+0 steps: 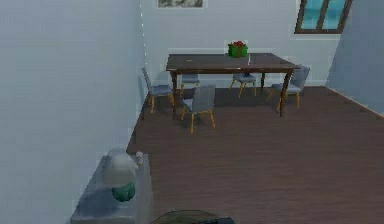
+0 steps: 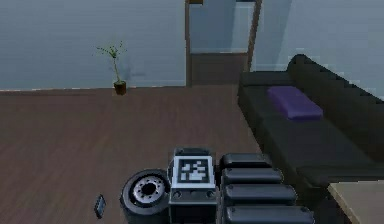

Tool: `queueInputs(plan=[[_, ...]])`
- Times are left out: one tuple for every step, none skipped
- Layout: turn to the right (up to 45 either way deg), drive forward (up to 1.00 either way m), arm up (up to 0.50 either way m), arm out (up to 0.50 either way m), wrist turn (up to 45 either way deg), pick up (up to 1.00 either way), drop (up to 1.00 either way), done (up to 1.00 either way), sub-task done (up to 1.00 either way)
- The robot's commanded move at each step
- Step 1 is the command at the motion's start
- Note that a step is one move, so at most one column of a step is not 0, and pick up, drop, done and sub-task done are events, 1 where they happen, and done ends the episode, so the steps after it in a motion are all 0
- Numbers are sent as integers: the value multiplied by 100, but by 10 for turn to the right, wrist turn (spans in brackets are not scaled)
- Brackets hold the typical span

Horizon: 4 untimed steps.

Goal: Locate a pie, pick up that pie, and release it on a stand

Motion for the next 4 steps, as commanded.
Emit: queueInputs(plan=[[-450, 0, 0, 0, 0, 0, 0, 0, 0], [-450, 0, 0, 0, 0, 0, 0, 0, 0], [-120, 0, 0, 0, 0, 0, 0, 0, 0], [450, 0, 0, 0, 0, 0, 0, 0, 0]])
